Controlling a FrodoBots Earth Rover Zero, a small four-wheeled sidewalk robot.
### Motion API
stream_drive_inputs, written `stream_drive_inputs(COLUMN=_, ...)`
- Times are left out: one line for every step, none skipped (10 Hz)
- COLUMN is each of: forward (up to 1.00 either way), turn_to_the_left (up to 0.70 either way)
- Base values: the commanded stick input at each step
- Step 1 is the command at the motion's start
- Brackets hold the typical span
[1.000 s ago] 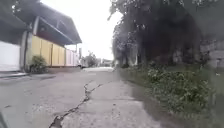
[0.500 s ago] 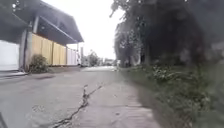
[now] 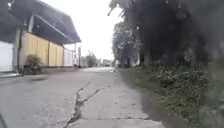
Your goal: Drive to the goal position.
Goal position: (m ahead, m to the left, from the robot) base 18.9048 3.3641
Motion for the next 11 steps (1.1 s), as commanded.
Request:
stream_drive_inputs(forward=0.70, turn_to_the_left=0.00)
stream_drive_inputs(forward=0.70, turn_to_the_left=0.00)
stream_drive_inputs(forward=0.70, turn_to_the_left=0.00)
stream_drive_inputs(forward=0.70, turn_to_the_left=0.00)
stream_drive_inputs(forward=0.70, turn_to_the_left=0.00)
stream_drive_inputs(forward=0.70, turn_to_the_left=0.00)
stream_drive_inputs(forward=0.70, turn_to_the_left=0.00)
stream_drive_inputs(forward=0.70, turn_to_the_left=0.00)
stream_drive_inputs(forward=0.70, turn_to_the_left=0.00)
stream_drive_inputs(forward=0.70, turn_to_the_left=0.00)
stream_drive_inputs(forward=0.70, turn_to_the_left=-0.07)
